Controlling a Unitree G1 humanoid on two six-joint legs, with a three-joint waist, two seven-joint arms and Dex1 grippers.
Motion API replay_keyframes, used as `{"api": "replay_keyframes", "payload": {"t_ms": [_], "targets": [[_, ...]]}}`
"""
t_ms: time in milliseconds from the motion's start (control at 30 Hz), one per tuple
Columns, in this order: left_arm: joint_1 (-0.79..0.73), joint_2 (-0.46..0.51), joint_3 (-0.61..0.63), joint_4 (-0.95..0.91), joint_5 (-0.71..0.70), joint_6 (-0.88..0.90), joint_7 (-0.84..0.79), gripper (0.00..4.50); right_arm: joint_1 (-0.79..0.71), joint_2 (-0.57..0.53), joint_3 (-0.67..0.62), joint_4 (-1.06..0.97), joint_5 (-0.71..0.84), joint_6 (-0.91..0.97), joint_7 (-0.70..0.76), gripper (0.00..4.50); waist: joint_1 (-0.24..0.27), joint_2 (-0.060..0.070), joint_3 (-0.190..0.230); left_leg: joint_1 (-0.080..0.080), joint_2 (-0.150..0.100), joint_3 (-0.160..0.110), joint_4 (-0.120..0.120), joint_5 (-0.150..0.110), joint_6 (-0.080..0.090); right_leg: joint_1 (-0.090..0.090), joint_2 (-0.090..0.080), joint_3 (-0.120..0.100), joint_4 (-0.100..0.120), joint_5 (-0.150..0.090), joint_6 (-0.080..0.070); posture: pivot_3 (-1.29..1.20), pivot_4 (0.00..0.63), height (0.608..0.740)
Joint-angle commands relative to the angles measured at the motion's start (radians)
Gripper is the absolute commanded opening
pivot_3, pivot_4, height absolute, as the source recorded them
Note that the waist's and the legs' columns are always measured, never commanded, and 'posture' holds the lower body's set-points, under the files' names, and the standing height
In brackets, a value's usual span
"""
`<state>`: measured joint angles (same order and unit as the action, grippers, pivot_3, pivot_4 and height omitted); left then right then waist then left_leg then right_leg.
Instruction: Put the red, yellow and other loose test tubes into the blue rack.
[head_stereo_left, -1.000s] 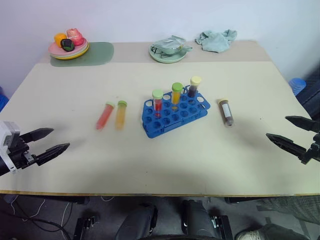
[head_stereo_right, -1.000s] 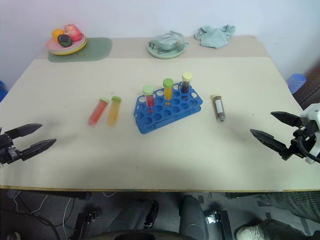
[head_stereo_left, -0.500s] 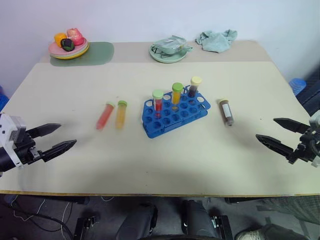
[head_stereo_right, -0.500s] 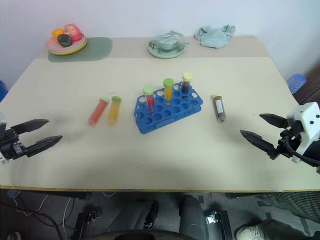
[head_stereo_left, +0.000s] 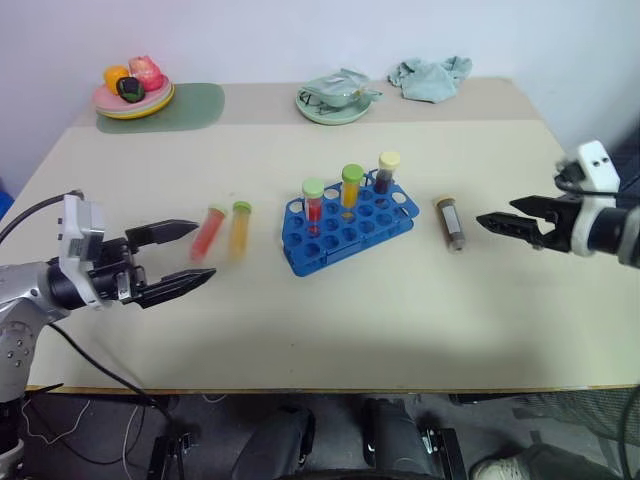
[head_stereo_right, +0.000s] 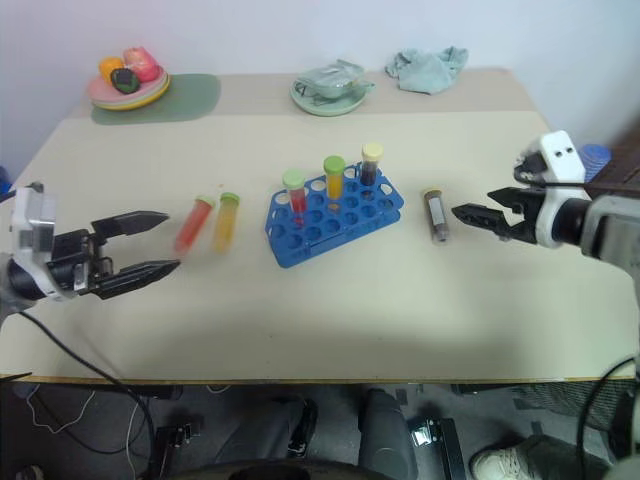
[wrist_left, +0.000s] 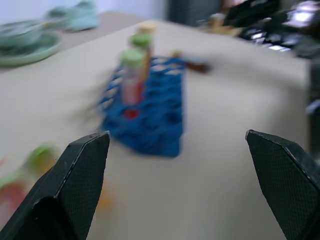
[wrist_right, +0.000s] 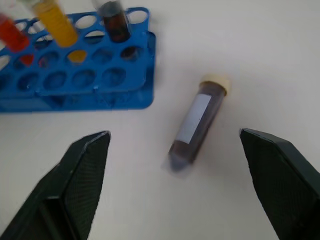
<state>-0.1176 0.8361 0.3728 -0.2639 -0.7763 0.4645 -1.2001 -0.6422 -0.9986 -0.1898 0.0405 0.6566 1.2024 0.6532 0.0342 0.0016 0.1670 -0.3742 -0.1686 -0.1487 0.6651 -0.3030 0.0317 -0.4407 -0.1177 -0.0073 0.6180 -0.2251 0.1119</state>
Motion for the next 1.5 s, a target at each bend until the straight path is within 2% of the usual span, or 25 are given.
{"api": "replay_keyframes", "payload": {"t_ms": [33,233,433,567,800,1133,1233,1400,1433,1500], "targets": [[-0.056,-0.017,-0.071,-0.051,-0.003,-0.022,-0.022,4.45,-0.167,0.033,0.123,0.199,-0.095,0.015,0.005,4.23,0.000,0.000,0.000,0.000,0.000,0.000,0.000,0.000,0.000,0.000,0.000,0.000,0.000,0.001,0.001,0.00,0.150,0.740],[-0.116,-0.078,-0.217,-0.087,0.083,-0.066,0.013,4.45,-0.409,0.151,0.296,0.616,-0.284,-0.116,0.064,4.23,-0.001,0.000,0.000,0.000,0.000,0.003,0.000,0.000,0.000,-0.001,0.000,0.001,0.000,0.002,0.002,0.00,0.150,0.740],[-0.119,-0.110,-0.267,-0.116,0.111,-0.071,0.051,4.45,-0.555,0.249,0.340,0.922,-0.424,-0.264,0.095,4.23,-0.015,0.000,0.000,-0.001,0.000,0.004,0.000,0.000,0.000,-0.002,0.001,0.002,0.000,0.002,0.003,0.00,0.150,0.740],[-0.116,-0.127,-0.277,-0.116,0.108,-0.068,0.067,4.45,-0.622,0.299,0.323,1.069,-0.484,-0.335,0.082,4.23,-0.027,0.000,0.000,0.000,0.000,0.004,0.001,0.000,0.000,-0.002,0.001,0.003,0.001,0.003,0.003,0.00,0.150,0.740],[-0.100,-0.144,-0.285,-0.117,0.113,-0.074,0.078,4.45,-0.684,0.369,0.274,1.197,-0.537,-0.393,0.059,4.23,-0.047,0.000,0.000,0.000,0.001,0.004,0.001,0.001,-0.001,-0.003,0.002,0.004,0.004,0.003,0.002,0.00,0.150,0.740],[-0.076,-0.143,-0.283,-0.119,0.125,-0.083,0.080,4.45,-0.699,0.451,0.228,1.243,-0.592,-0.453,0.010,4.23,-0.049,0.000,0.000,0.001,0.001,0.005,0.002,0.002,-0.004,-0.005,0.003,0.005,0.010,0.003,0.002,0.00,0.150,0.740],[-0.057,-0.147,-0.278,-0.124,0.121,-0.073,0.097,4.50,-0.696,0.486,0.207,1.261,-0.600,-0.490,-0.037,3.36,-0.051,0.000,0.000,0.001,0.001,0.005,0.002,0.002,-0.004,-0.005,0.003,0.005,0.011,0.003,0.002,0.00,0.150,0.740],[-0.036,-0.140,-0.266,-0.129,0.124,-0.082,0.099,4.50,-0.685,0.507,0.225,1.275,-0.654,-0.515,-0.041,0.92,-0.052,0.000,0.000,0.001,0.001,0.005,0.002,0.002,-0.004,-0.006,0.003,0.006,0.011,0.003,0.001,0.00,0.150,0.740],[-0.032,-0.139,-0.264,-0.130,0.125,-0.085,0.099,4.50,-0.685,0.508,0.224,1.275,-0.660,-0.516,-0.035,0.77,-0.052,0.000,0.000,0.001,0.001,0.005,0.002,0.002,-0.004,-0.005,0.003,0.006,0.011,0.003,0.001,0.00,0.150,0.740],[-0.027,-0.139,-0.261,-0.131,0.127,-0.087,0.100,4.50,-0.685,0.508,0.228,1.273,-0.675,-0.523,-0.021,0.77,-0.052,0.000,0.000,0.001,0.001,0.005,0.002,0.002,-0.004,-0.005,0.003,0.006,0.011,0.003,0.001,0.00,0.150,0.740]]}}
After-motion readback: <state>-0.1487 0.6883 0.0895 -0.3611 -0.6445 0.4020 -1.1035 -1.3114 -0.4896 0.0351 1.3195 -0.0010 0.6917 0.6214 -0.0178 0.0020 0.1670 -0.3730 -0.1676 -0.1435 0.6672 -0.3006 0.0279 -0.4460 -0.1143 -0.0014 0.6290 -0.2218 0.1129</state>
